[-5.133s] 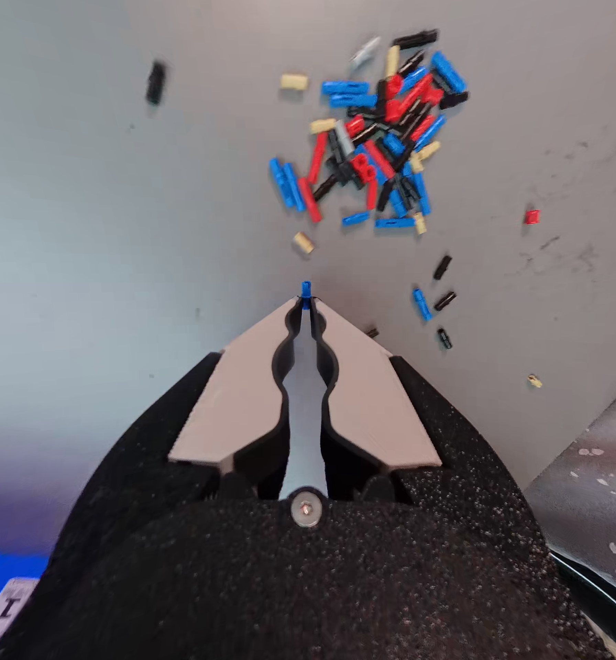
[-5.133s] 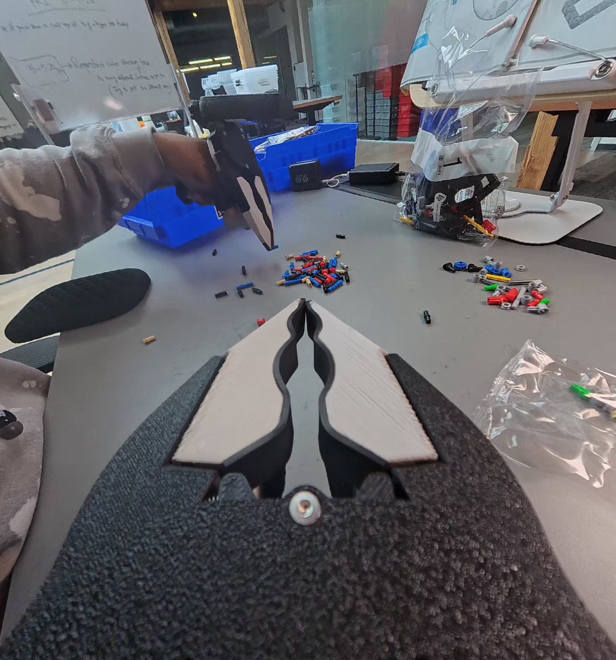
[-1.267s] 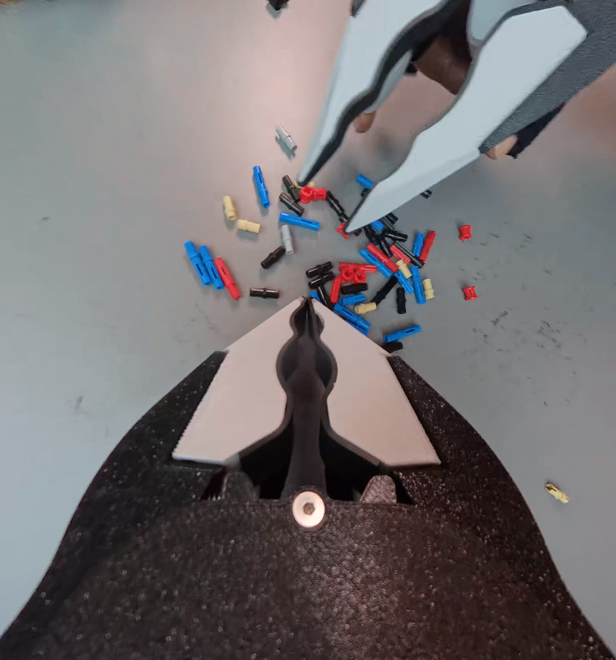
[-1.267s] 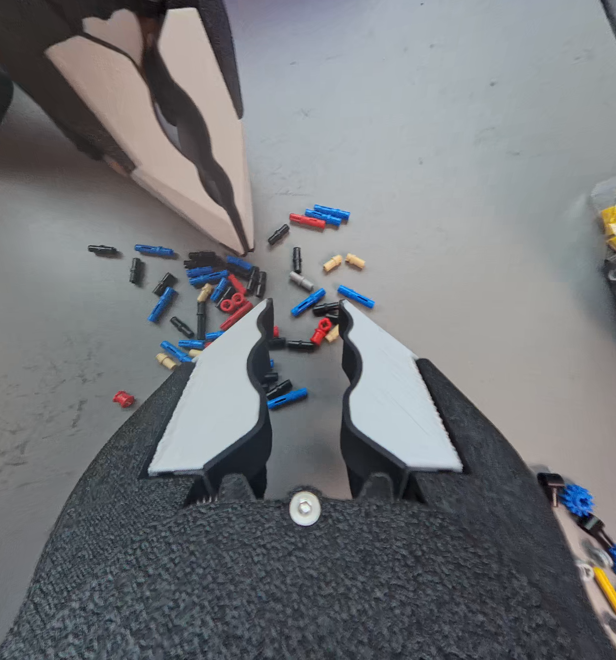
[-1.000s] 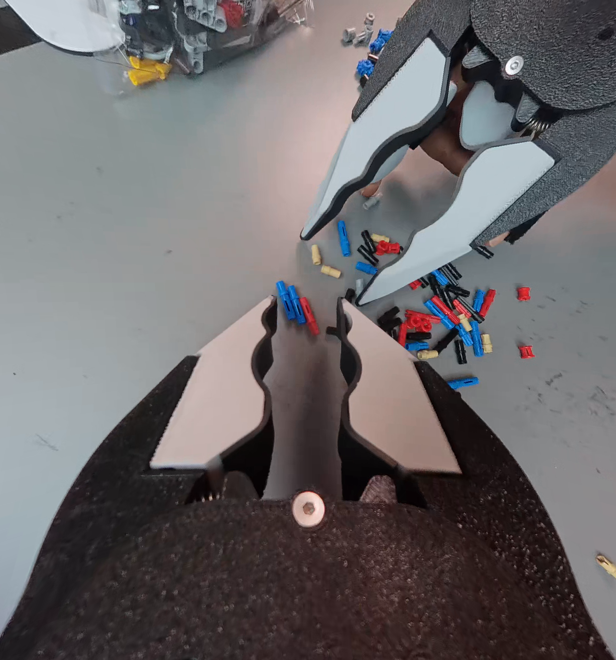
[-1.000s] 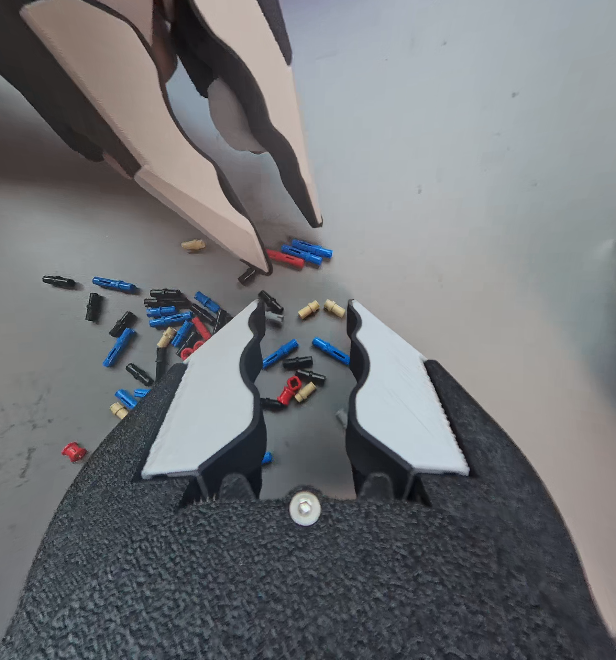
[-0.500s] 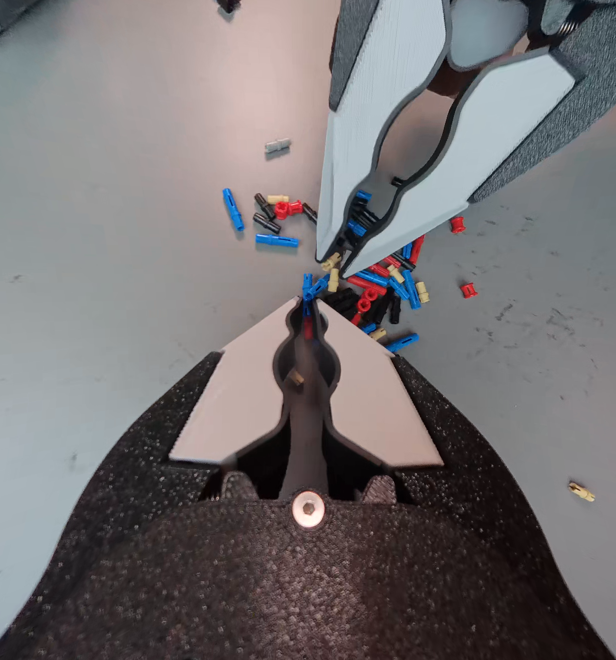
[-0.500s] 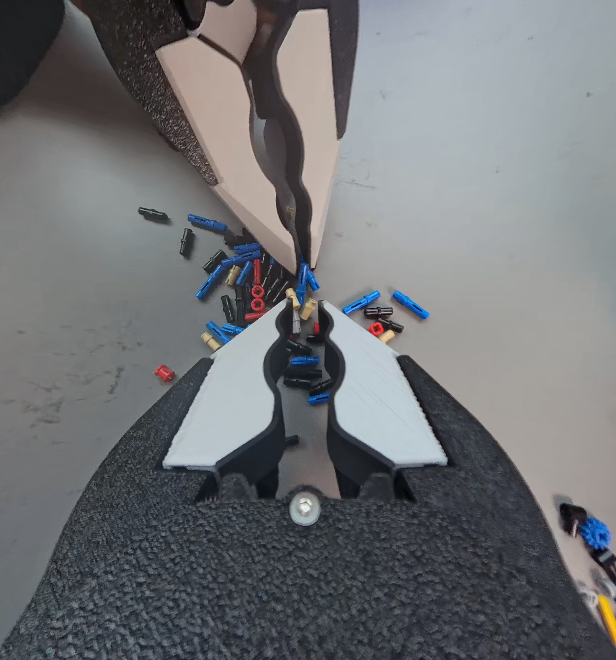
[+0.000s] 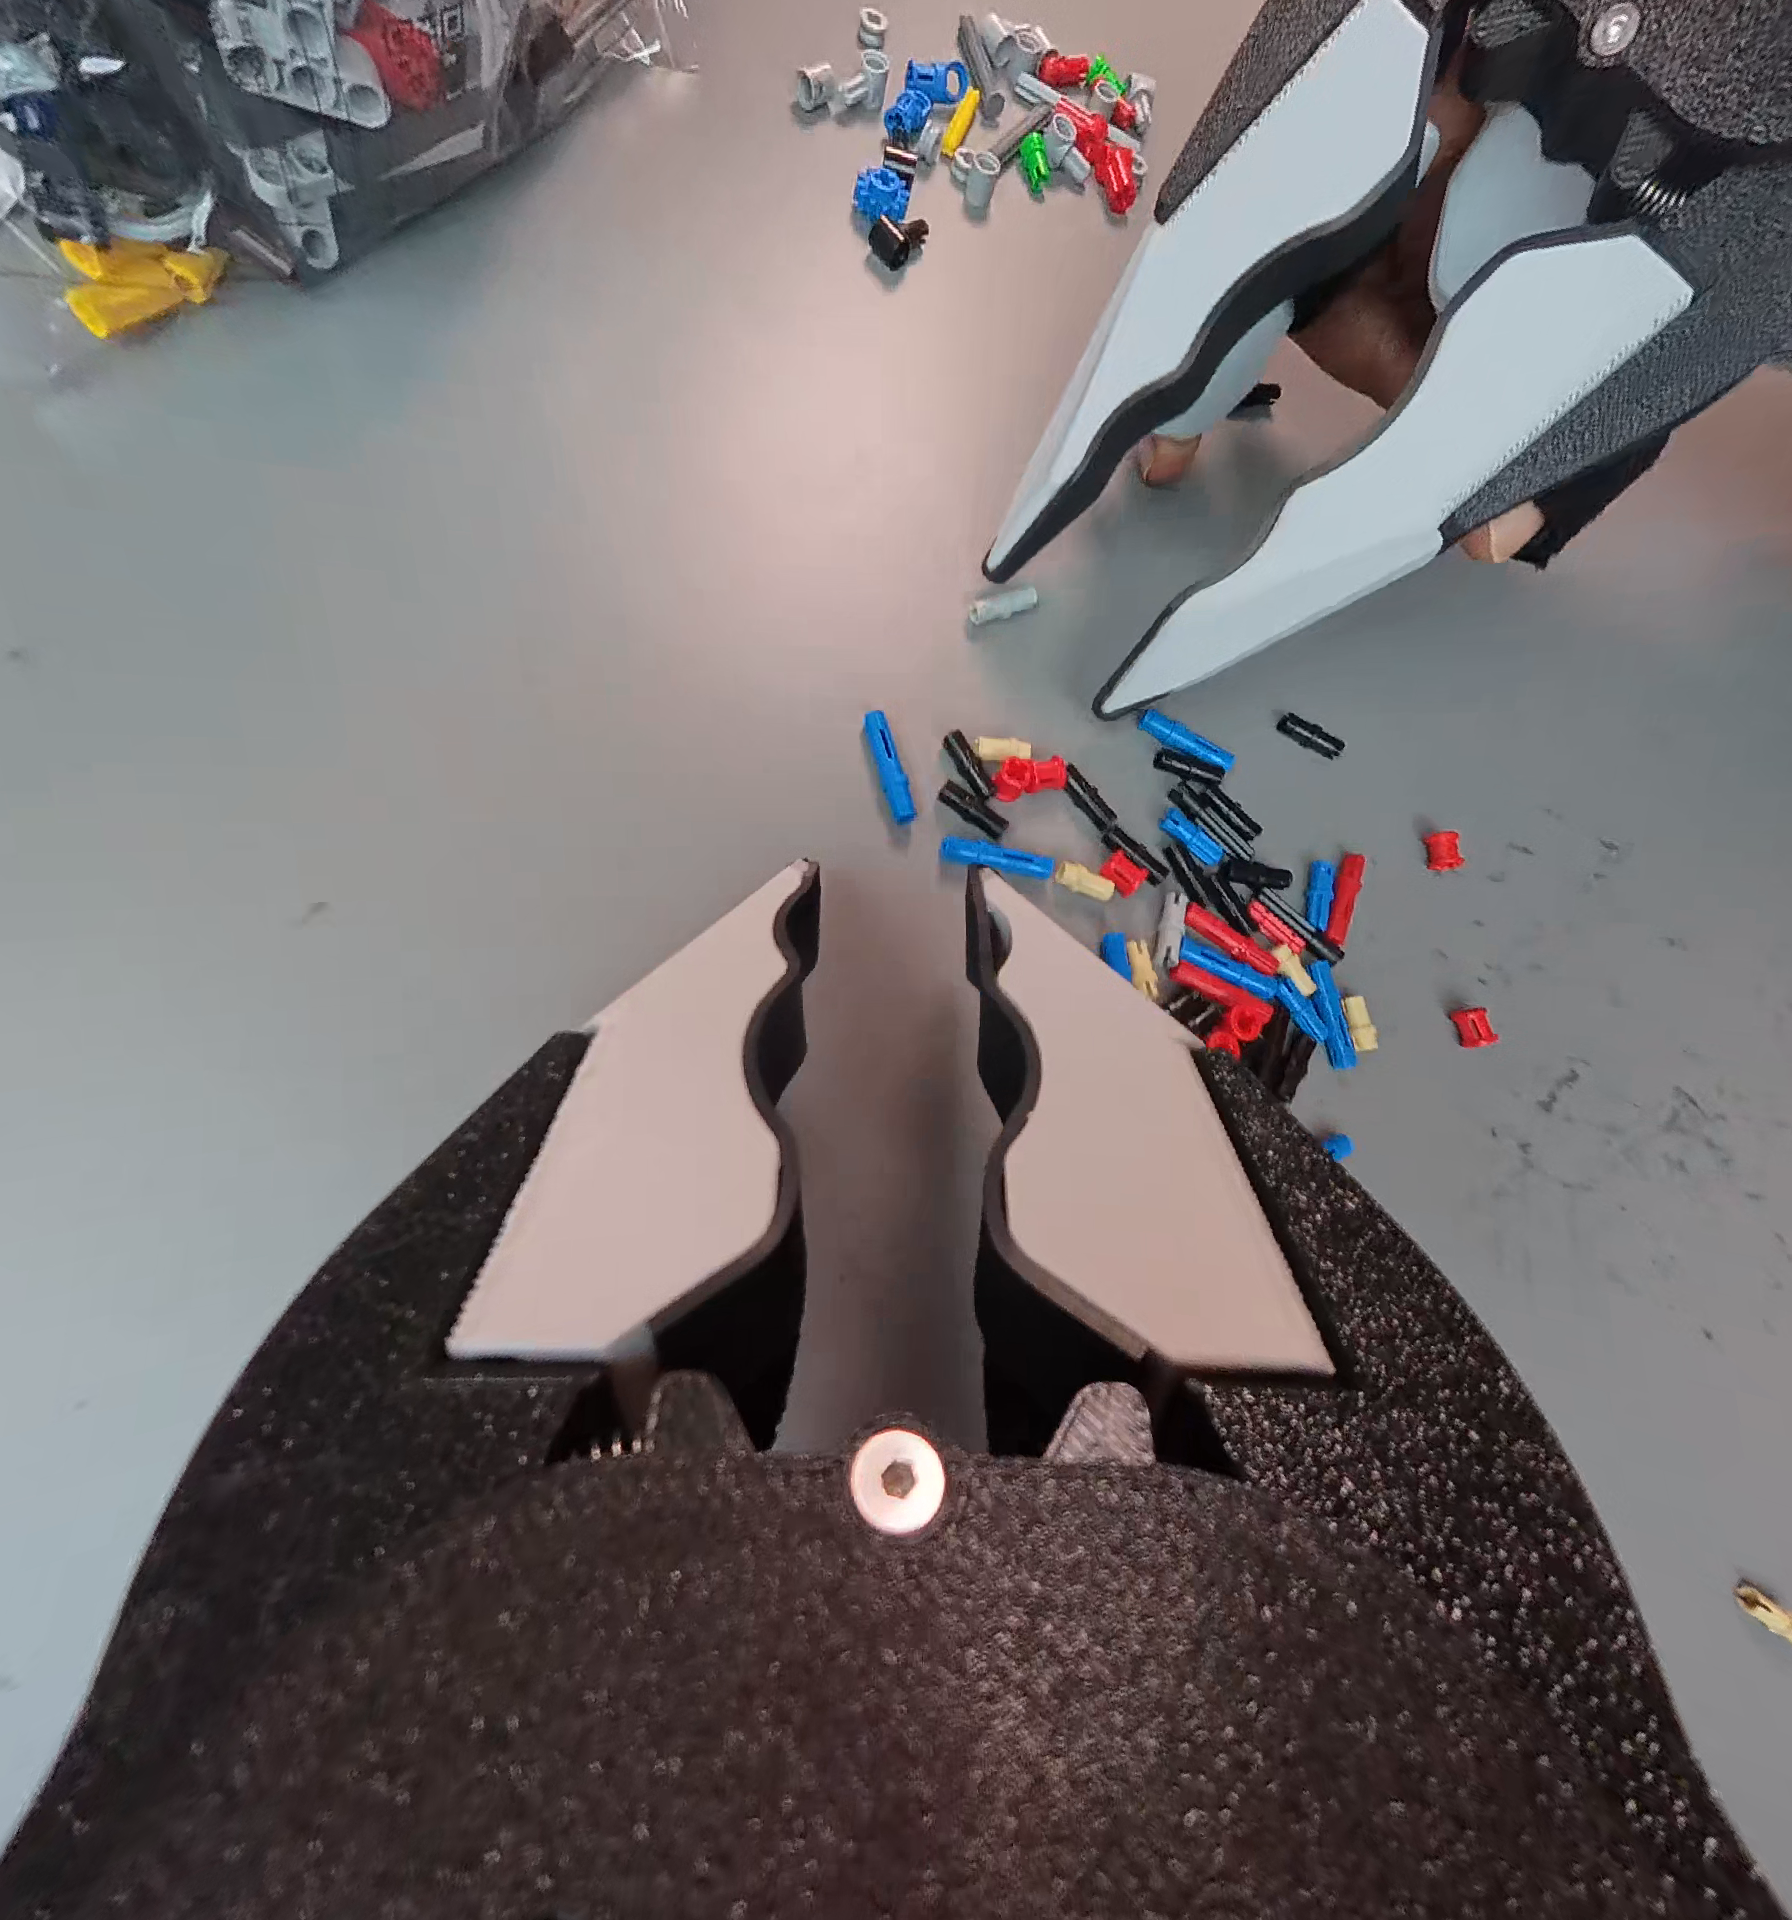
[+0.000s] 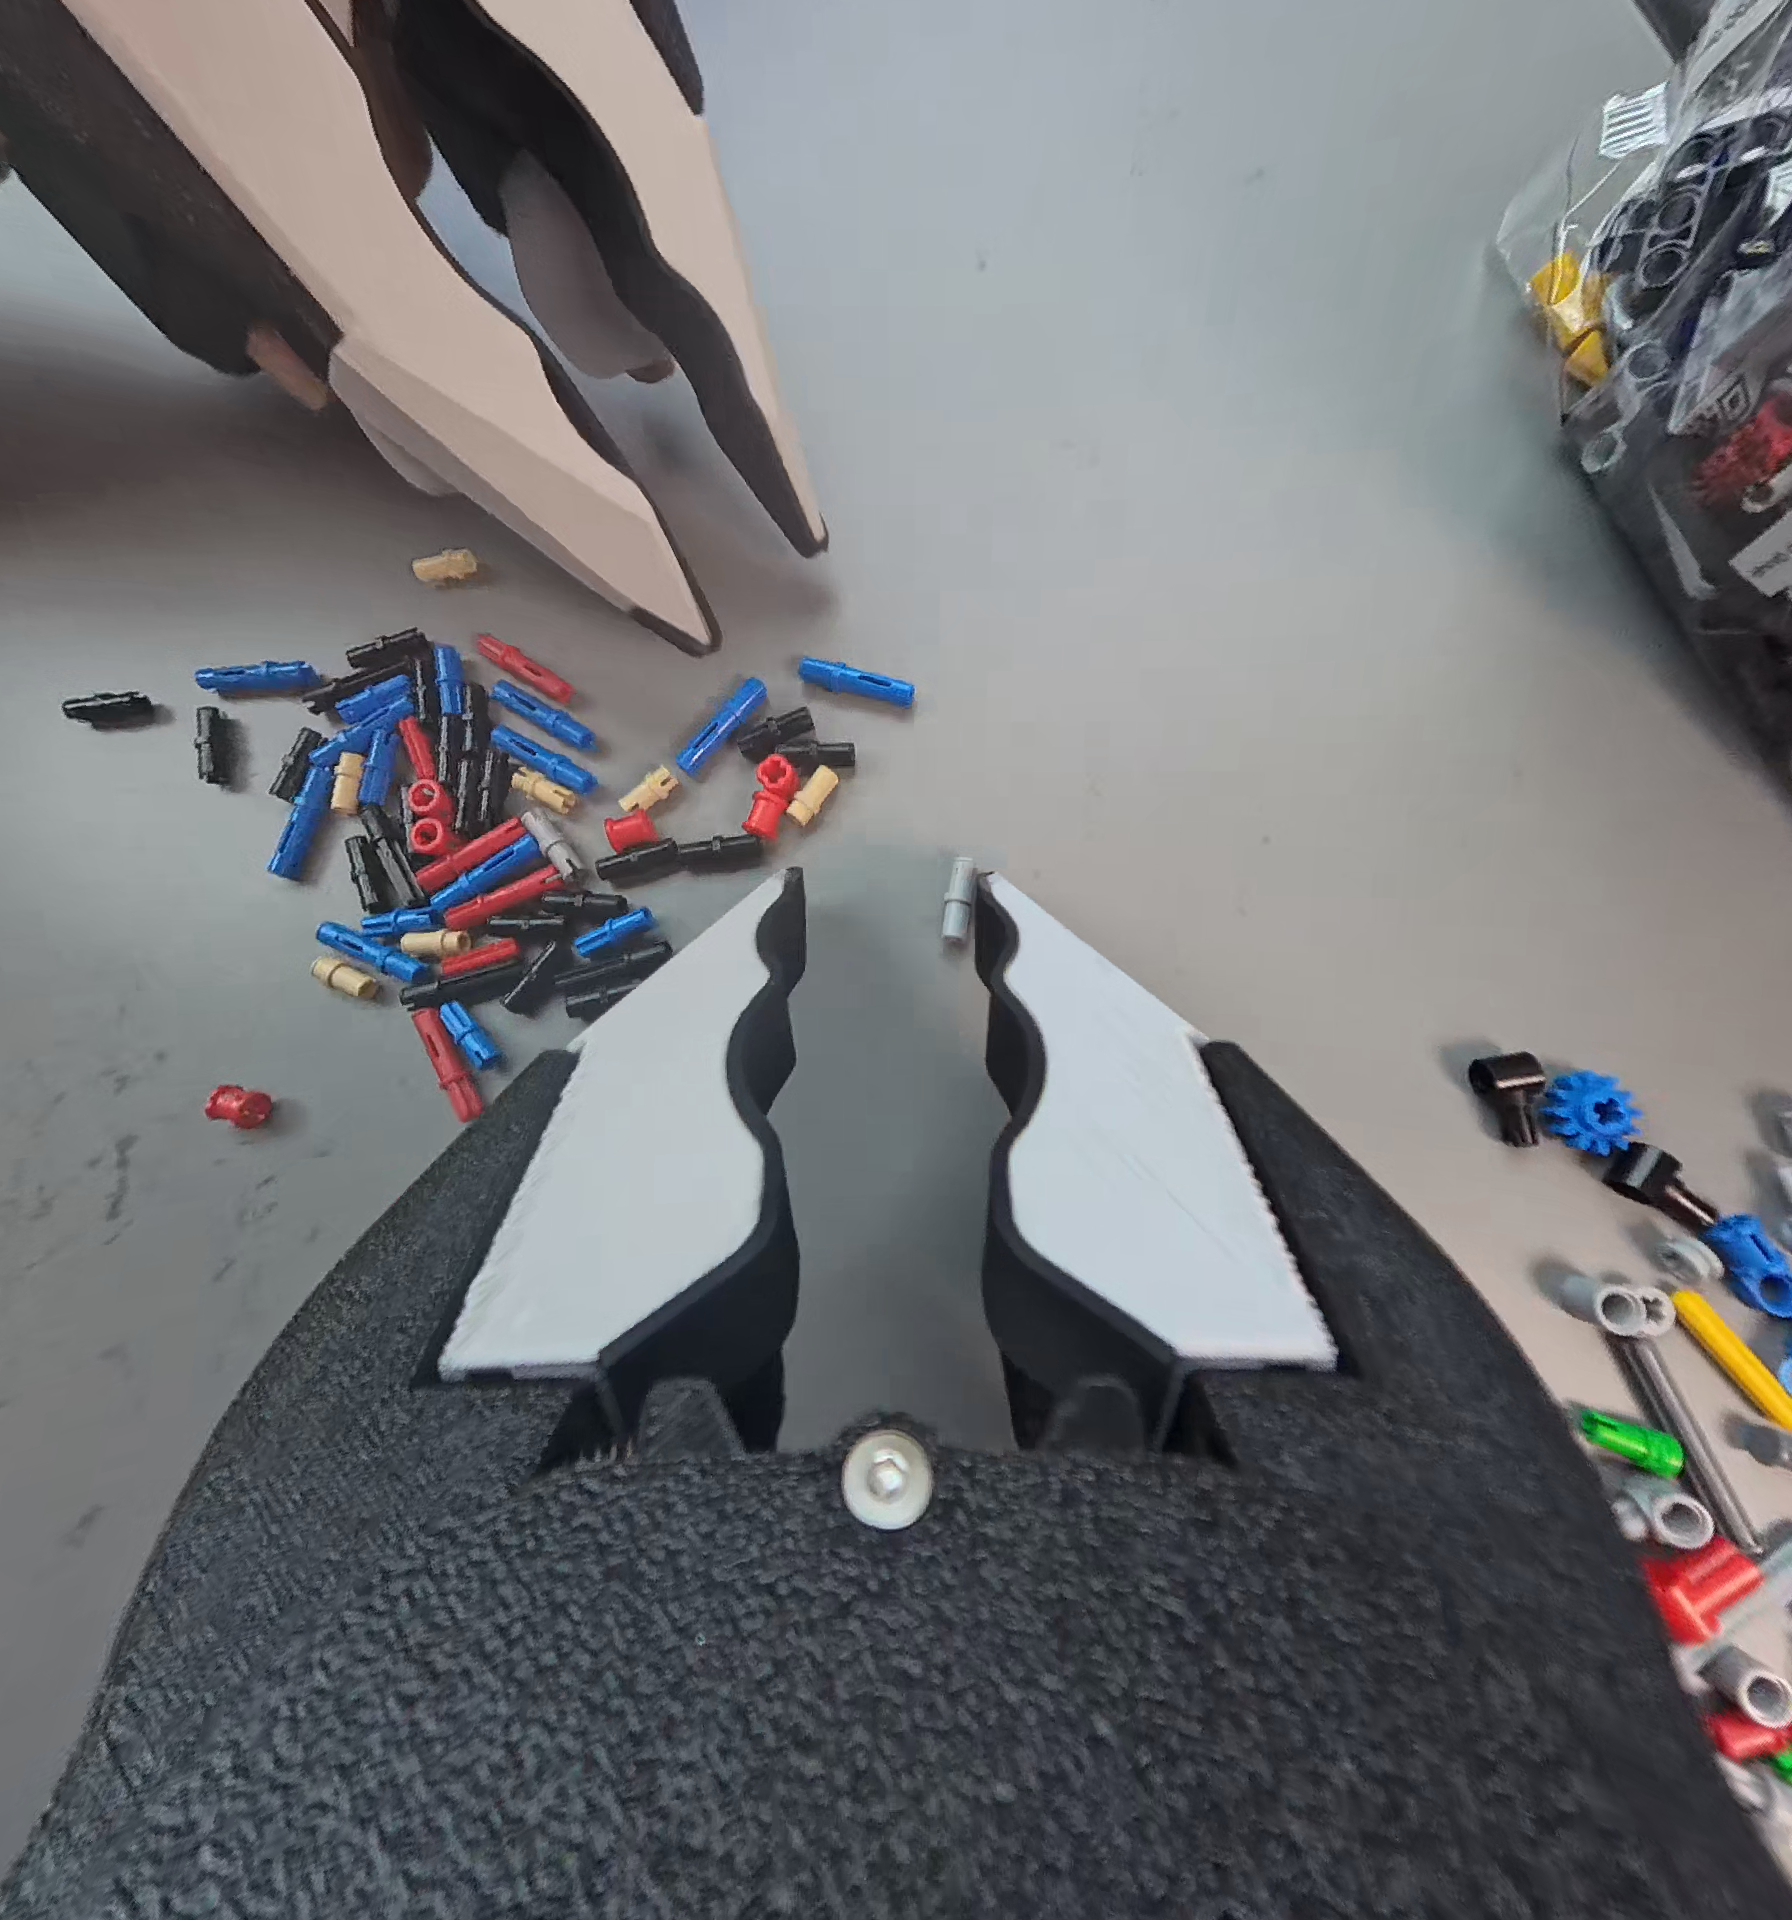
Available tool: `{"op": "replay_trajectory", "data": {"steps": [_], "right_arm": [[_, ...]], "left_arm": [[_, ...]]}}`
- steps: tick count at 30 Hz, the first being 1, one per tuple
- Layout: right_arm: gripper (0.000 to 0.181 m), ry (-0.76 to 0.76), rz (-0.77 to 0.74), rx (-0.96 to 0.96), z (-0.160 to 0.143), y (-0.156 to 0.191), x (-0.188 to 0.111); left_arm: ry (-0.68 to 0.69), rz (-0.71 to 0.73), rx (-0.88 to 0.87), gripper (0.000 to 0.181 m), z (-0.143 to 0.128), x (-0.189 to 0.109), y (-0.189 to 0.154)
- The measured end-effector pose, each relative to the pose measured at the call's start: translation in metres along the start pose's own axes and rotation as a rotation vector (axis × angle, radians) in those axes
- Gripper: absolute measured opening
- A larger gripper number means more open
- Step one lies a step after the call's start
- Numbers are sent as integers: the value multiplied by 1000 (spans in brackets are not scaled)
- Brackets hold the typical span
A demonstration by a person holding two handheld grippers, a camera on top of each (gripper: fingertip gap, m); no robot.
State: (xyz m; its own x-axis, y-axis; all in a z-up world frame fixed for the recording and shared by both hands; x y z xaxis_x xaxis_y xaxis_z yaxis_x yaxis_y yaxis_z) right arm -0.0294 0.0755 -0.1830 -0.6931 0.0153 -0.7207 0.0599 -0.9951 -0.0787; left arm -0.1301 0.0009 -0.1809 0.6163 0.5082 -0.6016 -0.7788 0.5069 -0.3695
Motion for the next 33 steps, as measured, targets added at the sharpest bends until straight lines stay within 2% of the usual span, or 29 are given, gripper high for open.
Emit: {"op": "replay_trajectory", "data": {"steps": [2, 7, 15, 17, 19, 21, 23, 25, 29, 33], "right_arm": [[17, 23, -42, -28, 2, -2, 4], [0, 30, -15, -81, 4, 14, 6], [2, 10, 112, -163, -1, 57, -8], [4, -22, 79, -150, 3, 51, -13], [15, -41, 29, -93, 7, 34, -15], [23, -14, -44, -59, 4, 12, -10], [24, 25, -40, -26, -1, 3, -4], [17, 28, -37, -30, -2, 4, 0], [14, 32, -5, -90, 0, 15, 1], [11, 26, 52, -139, 1, 32, 0]], "left_arm": [[25, 1, 10, 27, 8, 10, 2], [96, 34, 62, 18, 14, 25, 2], [158, -52, 143, 5, -4, 25, -32], [164, -66, 155, 5, -8, 25, -40], [164, -94, 154, 5, -12, 25, -48], [138, -116, 147, 10, -11, 20, -55], [94, -107, 131, 13, -8, 9, -57], [62, -61, 104, 17, -9, -8, -53], [36, 50, -1, 24, -30, -39, -34], [23, -5, -98, 28, -52, -44, -32]]}}
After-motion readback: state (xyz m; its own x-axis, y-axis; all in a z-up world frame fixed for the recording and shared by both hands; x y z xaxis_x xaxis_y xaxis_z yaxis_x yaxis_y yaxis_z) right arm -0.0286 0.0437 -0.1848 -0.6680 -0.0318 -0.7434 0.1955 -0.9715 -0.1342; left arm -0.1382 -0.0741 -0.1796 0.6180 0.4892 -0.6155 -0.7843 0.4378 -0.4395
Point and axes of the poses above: each gripper's, where its closed fingertips meet, x out along the fingers, z out of its top, y = z × x across the jaws, the point moved 5 cm from there along -x, back along the fingers, and after that the axes turned 12 degrees about -z, right-handed, at the moved point
